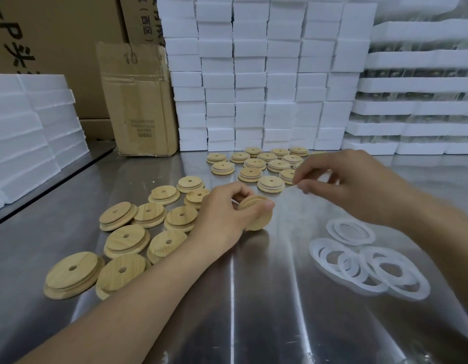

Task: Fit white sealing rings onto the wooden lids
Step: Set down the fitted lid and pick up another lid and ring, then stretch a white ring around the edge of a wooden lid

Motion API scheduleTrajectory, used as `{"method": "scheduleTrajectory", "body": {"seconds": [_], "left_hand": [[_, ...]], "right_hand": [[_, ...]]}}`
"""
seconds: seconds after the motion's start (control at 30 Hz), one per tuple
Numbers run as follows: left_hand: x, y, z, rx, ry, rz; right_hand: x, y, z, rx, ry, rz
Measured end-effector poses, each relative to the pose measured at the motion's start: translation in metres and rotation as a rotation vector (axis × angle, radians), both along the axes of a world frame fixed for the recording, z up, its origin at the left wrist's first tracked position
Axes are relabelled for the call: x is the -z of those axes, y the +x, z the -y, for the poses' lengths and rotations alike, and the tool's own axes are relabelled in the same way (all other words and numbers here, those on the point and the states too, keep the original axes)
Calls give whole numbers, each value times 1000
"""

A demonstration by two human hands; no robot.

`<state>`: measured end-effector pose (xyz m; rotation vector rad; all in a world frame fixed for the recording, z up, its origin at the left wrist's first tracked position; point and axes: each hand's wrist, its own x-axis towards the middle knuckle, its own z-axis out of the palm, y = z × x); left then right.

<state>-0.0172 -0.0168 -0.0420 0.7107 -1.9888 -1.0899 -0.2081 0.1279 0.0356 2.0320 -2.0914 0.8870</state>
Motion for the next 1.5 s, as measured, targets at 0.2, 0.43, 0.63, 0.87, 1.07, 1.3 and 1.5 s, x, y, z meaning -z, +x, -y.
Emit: {"method": "scheduleTrajectory", "body": {"seconds": [0.2, 0.43, 0.63, 0.87, 1.07, 1.3, 1.5], "left_hand": [[-5, 1, 4, -6, 66, -28], [-14, 4, 0, 77, 319, -66], [-17, 3, -3, 121, 324, -47], [-14, 4, -5, 234, 135, 28], [-12, 4, -2, 307, 45, 43], [-17, 6, -3, 385, 42, 57], [-16, 5, -2, 388, -5, 104]], "right_hand": [[12, 25, 7, -110, -239, 102], [31, 35, 17, -92, -112, 201], [53, 33, 25, 17, -63, 191], [58, 31, 29, 11, -120, 173], [60, 33, 31, -27, -148, 225], [60, 35, 31, -34, -160, 271], [60, 37, 31, -59, -155, 278]]}}
